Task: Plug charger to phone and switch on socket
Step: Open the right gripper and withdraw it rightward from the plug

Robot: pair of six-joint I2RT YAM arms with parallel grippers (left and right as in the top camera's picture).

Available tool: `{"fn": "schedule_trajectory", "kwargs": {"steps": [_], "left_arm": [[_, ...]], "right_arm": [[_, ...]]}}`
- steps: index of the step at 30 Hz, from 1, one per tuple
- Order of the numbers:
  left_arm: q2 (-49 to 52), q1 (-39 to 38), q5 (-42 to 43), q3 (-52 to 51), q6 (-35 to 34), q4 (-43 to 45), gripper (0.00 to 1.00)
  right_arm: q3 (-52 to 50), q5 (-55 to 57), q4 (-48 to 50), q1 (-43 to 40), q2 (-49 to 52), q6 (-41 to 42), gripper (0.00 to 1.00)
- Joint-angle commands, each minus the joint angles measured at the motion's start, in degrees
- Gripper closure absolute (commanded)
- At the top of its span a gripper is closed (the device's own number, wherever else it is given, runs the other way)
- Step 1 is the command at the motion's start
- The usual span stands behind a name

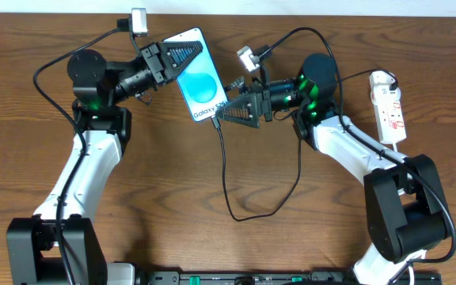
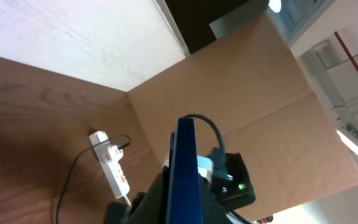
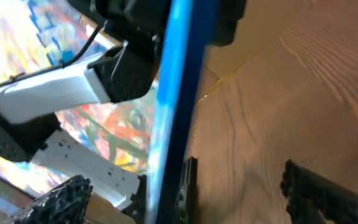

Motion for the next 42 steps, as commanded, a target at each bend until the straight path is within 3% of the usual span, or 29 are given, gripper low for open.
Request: {"fn": "schedule_trajectory", "kwargs": {"steps": [1,11,15,22,38,42], "left_arm": [[-1.2,2.7,0.8,1.4,0.2,0.5,0.93],[-1.2,10.0,6.2,1.4,0.2,-5.3,0.93],[-1.2,10.4,7.7,1.4,0.2,-5.3,0.93],[-1.2,10.4,8.9,1.4,0.2,-5.3,0.93],[-1.2,10.4,9.8,1.4,1.9,-6.3,0.93],[-1.2,10.4,9.7,1.4,8.1,-14.9,0.93]], "right_arm": [[0.8,-1.6,0.7,-0.8,0.3,0.4,0.01],[0.8,-1.7,0.4,-0.9,0.3,-2.0,0.01],[0.8,-0.4,-4.9,-0.9,0.3,-5.6,0.01],[0.8,11.6,-29.7,-1.2,0.3,-14.3,0.01],[0.8,35.1,-61.1,-5.1,0.1,-25.0,0.01],[0.8,43.5,-65.9,-6.1,-1.8,-25.0,0.01]]}}
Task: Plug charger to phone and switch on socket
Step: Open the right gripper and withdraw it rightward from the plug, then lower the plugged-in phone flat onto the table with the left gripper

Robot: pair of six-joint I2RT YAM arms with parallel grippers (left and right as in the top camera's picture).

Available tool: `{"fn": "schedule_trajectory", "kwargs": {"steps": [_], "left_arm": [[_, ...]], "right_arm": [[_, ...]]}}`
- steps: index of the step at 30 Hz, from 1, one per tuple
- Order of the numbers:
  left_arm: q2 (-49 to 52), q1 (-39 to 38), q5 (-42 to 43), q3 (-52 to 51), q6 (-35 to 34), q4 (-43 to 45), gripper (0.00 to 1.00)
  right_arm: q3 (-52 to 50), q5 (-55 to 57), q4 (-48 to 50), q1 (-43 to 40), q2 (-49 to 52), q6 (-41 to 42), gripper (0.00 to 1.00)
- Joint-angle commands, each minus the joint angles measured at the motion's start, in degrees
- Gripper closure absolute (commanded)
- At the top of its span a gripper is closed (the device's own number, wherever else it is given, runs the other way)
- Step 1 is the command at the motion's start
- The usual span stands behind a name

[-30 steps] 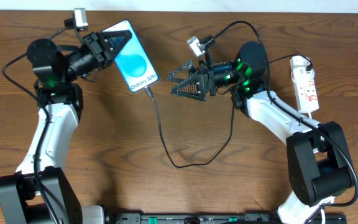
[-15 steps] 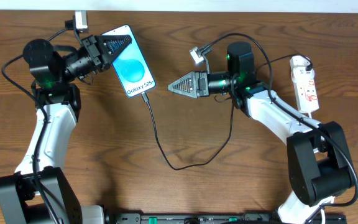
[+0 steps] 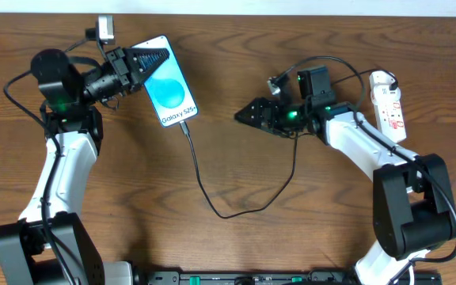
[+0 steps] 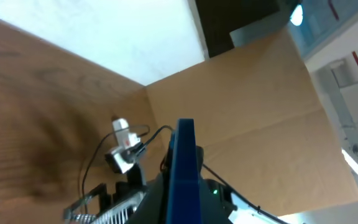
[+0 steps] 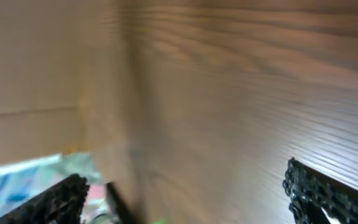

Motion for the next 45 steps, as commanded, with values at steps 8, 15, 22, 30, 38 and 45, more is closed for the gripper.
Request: {"fn": "schedule_trajectory", "kwargs": {"steps": [8,15,22,30,38,45], "left_arm": [[-1.2,0.2,-6.1,1.4,26.4,-33.7,0.93],[-1.0,-0.7,-24.3,0.7,39.4,-55.9,0.93],[2.4,-4.0,-33.8,0.5,45.2,-61.5,0.93],[11.2,-6.4,-34.5,0.5,45.8,-61.0,0.93],[17.6,-6.4,-34.5,0.5,46.0,-61.0,0.93],[18.3,-6.4,-39.9,0.5,46.0,-61.0,0.93]], "right_arm": [[0.3,28.3,-9.2,-0.9,-13.1,-1.8,0.01],[0.3,37.0,-13.5,-0.9,-22.0,-1.8,0.01],[0.3,36.9,-15.6,-0.8,-23.7,-1.8,0.01],[0.3,36.9,-20.4,-0.7,-23.8,-1.8,0.01],[0.3,36.9,-23.2,-0.5,-23.8,-1.8,0.01],[0.3,36.7,-23.4,0.3,-23.8,-1.8,0.01]]}}
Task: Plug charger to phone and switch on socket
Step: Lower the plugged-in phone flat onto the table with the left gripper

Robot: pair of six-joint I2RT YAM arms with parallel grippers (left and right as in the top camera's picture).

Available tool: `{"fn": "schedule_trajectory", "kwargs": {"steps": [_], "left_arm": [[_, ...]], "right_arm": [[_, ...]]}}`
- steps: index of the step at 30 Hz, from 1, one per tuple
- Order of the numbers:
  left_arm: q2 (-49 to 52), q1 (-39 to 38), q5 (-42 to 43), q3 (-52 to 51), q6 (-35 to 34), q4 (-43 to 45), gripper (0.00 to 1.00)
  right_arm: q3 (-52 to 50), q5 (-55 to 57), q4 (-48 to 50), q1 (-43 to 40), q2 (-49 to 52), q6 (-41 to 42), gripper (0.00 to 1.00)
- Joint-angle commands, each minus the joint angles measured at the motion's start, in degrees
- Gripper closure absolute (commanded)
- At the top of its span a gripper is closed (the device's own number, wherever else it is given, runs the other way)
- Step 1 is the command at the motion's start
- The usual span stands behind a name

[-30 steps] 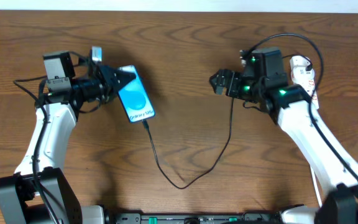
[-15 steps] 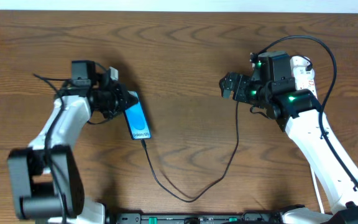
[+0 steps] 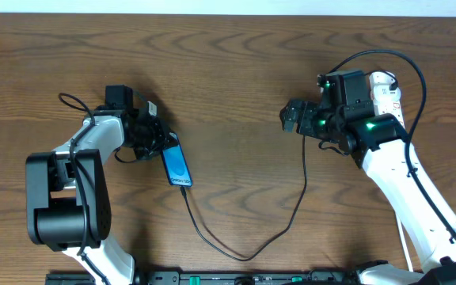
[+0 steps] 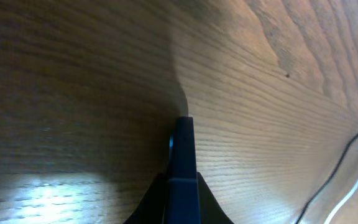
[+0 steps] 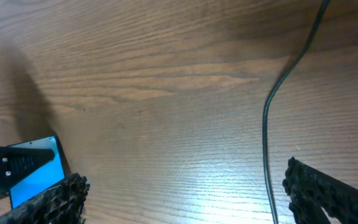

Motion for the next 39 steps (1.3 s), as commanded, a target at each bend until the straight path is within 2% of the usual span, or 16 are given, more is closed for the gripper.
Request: {"fn": "schedule_trajectory", "kwargs": {"steps": [1,8,18,23,33,35,39], "left_arm": [[0.2,-0.1,-3.2,0.1,1.4,0.0,0.93],[0.2,-0.1,-8.7,0.1,1.4,0.0,0.93],[0.2,-0.1,-10.8,0.0,1.4,0.5,0.92],[0.2,-0.1,-17.5,0.0,1.3,0.5,0.92],[0.2,-0.1,-17.7,0.0,1.3,0.5,0.92],[0.2,-0.1,-17.7,0.0,1.3,0.5,0.78],[0.2,-0.1,-17.7,0.0,1.3,0.5,0.69]], "right_arm": [[0.3,0.2,-0.1,0.4,-0.6,-0.5,0.01],[0.3,-0.1,-0.2,0.4,-0.6,-0.3,0.01],[0.3,-0.6,-3.2,0.4,-0.6,0.4,0.01],[0.3,-1.7,-3.3,0.4,-0.6,0.3,0.01],[0.3,-1.7,-4.2,0.4,-0.6,-2.1,0.01],[0.3,-1.7,-5.5,0.4,-0.6,-2.6,0.01],[0.3,-1.7,-6.2,0.4,-0.6,-2.5,0.01]]}}
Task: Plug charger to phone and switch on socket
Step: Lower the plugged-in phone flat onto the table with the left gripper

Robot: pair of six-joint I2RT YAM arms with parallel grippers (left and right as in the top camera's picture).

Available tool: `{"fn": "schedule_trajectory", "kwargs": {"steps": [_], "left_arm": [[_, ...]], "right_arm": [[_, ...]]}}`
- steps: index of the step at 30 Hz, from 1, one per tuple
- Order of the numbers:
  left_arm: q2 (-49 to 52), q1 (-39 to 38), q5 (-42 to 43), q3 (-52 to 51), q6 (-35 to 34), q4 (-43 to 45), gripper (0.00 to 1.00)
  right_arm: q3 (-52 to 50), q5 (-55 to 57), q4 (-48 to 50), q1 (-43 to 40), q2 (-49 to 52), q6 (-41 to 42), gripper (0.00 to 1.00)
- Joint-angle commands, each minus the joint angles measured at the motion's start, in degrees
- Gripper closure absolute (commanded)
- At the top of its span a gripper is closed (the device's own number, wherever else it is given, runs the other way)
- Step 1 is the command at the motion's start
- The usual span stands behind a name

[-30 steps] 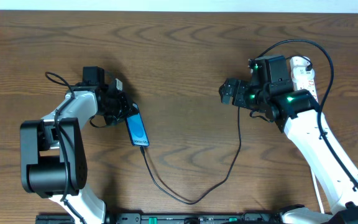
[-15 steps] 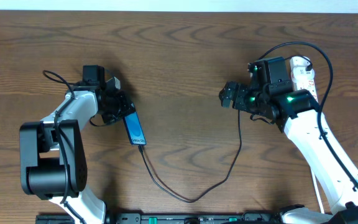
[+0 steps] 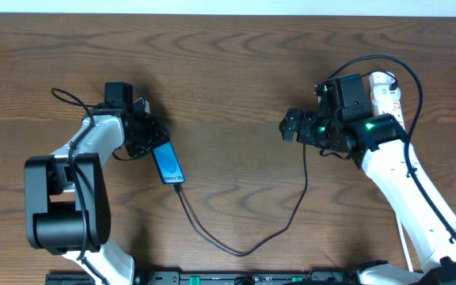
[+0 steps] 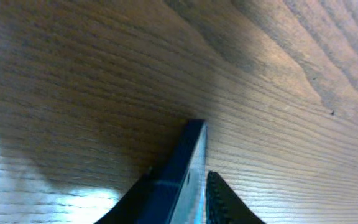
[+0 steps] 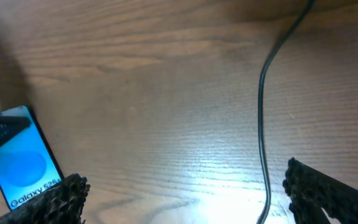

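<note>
The blue phone [image 3: 168, 164] lies face up on the wooden table, its screen also showing in the right wrist view [image 5: 20, 158]. A black charger cable [image 3: 244, 252] is plugged into its lower end and loops round to the white power strip [image 3: 386, 93] at the far right. My left gripper [image 3: 153, 142] sits at the phone's upper end, fingers parted, with the phone [image 4: 182, 155] leaning loose between them. My right gripper [image 3: 290, 127] hovers open over bare table right of centre, with the cable [image 5: 263, 112] running just inside its right finger [image 5: 316, 186].
The cable's slack loop lies across the near middle of the table [image 3: 228, 63]. The power strip sits by the right arm's elbow, at the table's far right edge.
The phone stood on its edge, pinched between my left fingers; now it lies flatter, screen up, and the fingers have parted. The right gripper has barely moved.
Both grippers met at the raised phone, the right one at its cable end. Then the left held the plugged-in phone far left while the right had drawn back. Later the left had the phone on edge on the table; now it lies there released.
</note>
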Motion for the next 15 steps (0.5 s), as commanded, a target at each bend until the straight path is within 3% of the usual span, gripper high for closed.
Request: {"fn": "schedule_trajectory", "kwargs": {"steps": [1,6,15], "left_arm": [[1.3,0.2,-5.5,-0.5,0.6,-0.6,0.68],[1.3,0.2,-5.5,-0.5,0.6,-1.4,0.58],[1.3,0.2,-5.6,-0.5,0.6,-3.8,0.51]], "right_arm": [[0.3,-0.3,0.0,0.3,-0.6,-1.1,0.01],[0.3,-0.3,1.1,0.3,-0.6,-1.7,0.01],[0.3,-0.1,1.6,0.3,-0.6,-1.7,0.01]]}}
